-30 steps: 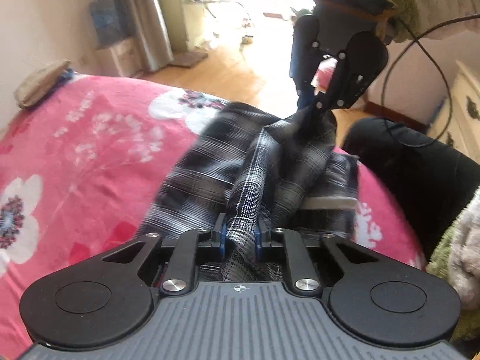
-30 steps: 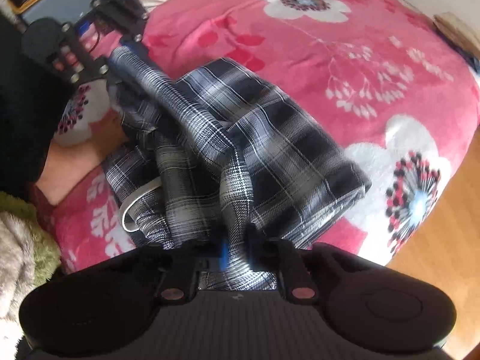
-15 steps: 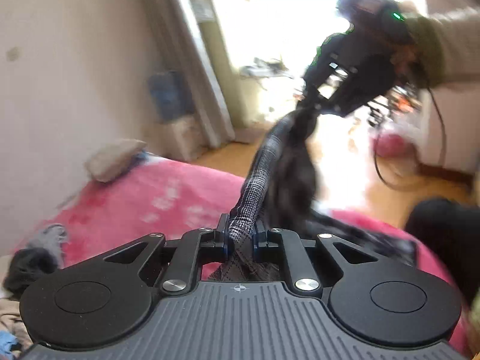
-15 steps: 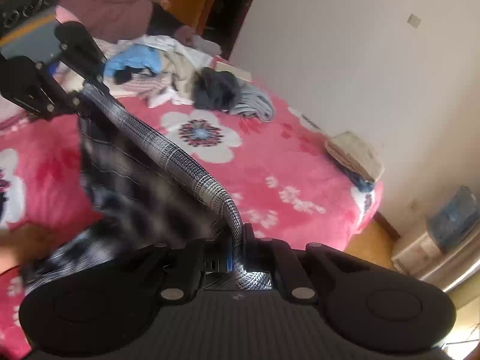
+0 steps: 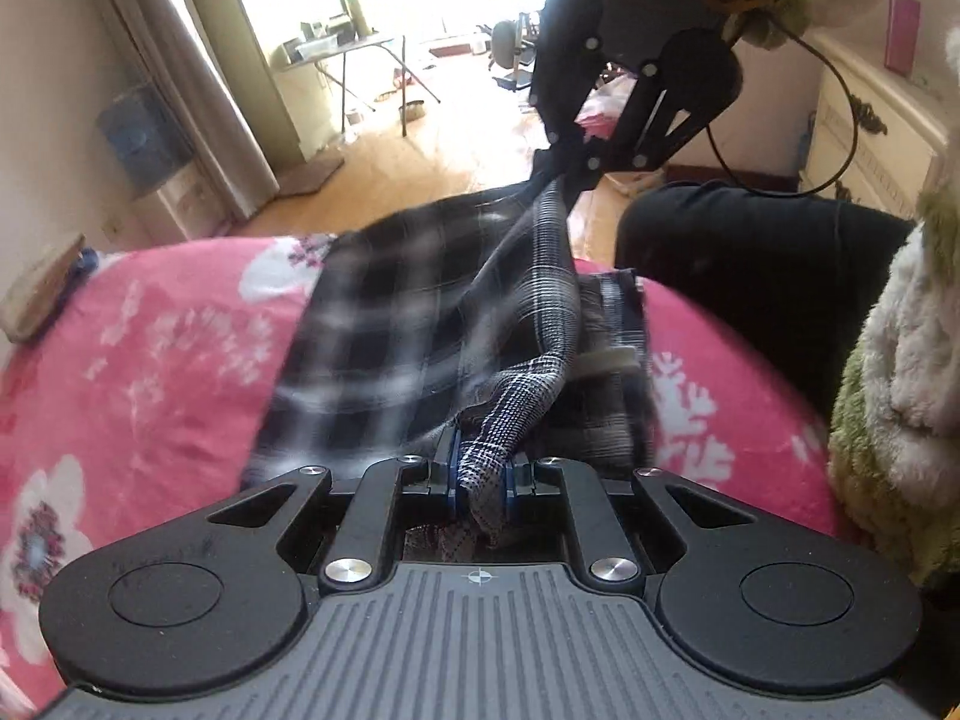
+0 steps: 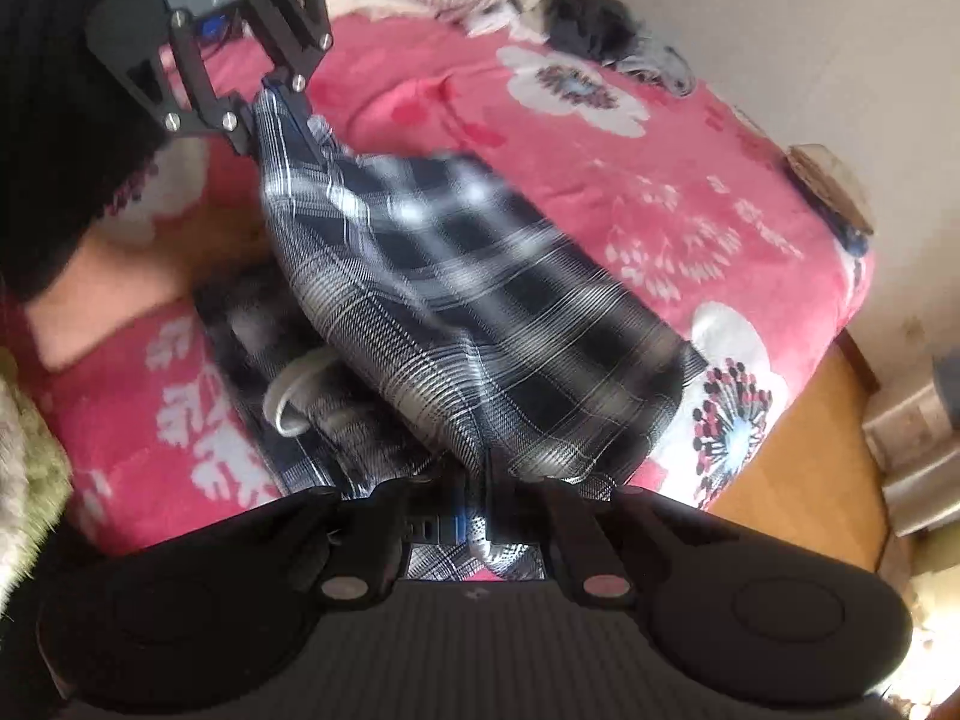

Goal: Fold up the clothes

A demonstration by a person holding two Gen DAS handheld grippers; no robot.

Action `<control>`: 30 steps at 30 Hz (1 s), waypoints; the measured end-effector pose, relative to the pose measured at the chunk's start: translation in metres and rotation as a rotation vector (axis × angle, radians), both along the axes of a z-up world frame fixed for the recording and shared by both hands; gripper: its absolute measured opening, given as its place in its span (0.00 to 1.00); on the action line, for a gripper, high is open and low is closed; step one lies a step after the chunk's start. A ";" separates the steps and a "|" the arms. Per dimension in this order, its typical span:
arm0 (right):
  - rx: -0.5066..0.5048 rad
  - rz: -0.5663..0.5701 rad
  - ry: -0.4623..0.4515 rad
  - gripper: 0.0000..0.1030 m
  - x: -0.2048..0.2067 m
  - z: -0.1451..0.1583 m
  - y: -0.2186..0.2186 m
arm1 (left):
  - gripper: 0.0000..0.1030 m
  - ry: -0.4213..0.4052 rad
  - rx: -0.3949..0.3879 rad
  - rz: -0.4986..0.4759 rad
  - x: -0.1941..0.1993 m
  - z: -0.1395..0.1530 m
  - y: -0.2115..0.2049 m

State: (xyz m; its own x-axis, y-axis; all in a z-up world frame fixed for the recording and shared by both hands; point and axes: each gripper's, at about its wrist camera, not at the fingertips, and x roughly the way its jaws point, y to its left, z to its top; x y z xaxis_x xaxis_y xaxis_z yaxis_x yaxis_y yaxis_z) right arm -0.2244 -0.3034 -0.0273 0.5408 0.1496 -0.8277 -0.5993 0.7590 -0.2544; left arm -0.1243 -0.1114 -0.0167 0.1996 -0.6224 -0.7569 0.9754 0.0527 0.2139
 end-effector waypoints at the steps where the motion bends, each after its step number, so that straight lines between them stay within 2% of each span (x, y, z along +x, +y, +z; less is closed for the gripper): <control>1: -0.002 0.000 -0.005 0.05 -0.004 0.000 -0.001 | 0.11 0.000 0.007 -0.005 -0.002 -0.001 -0.001; 6: -0.067 0.057 0.000 0.05 -0.015 -0.010 0.006 | 0.11 0.023 0.059 -0.067 -0.018 -0.014 -0.007; 10: -0.016 0.044 -0.007 0.05 -0.017 0.001 0.005 | 0.11 0.065 0.084 -0.069 -0.018 -0.017 -0.004; 12: -0.025 0.054 -0.006 0.05 -0.020 0.001 0.007 | 0.12 0.093 0.107 -0.068 -0.015 -0.021 -0.004; 14: -0.058 0.075 0.012 0.05 -0.023 -0.008 0.011 | 0.15 0.135 0.135 -0.061 -0.012 -0.026 -0.006; 16: -0.082 0.090 0.050 0.07 -0.026 -0.019 0.014 | 0.26 0.186 0.165 -0.051 -0.009 -0.032 -0.007; 19: -0.101 0.105 0.122 0.08 -0.033 -0.034 0.018 | 0.33 0.230 0.190 -0.034 -0.006 -0.034 0.002; 23: 0.033 0.034 0.196 0.08 -0.043 -0.023 0.010 | 0.36 0.269 0.201 0.027 0.005 -0.028 0.020; 30: 0.253 -0.236 0.108 0.08 -0.031 0.007 -0.015 | 0.36 0.249 0.086 0.154 0.029 0.010 0.032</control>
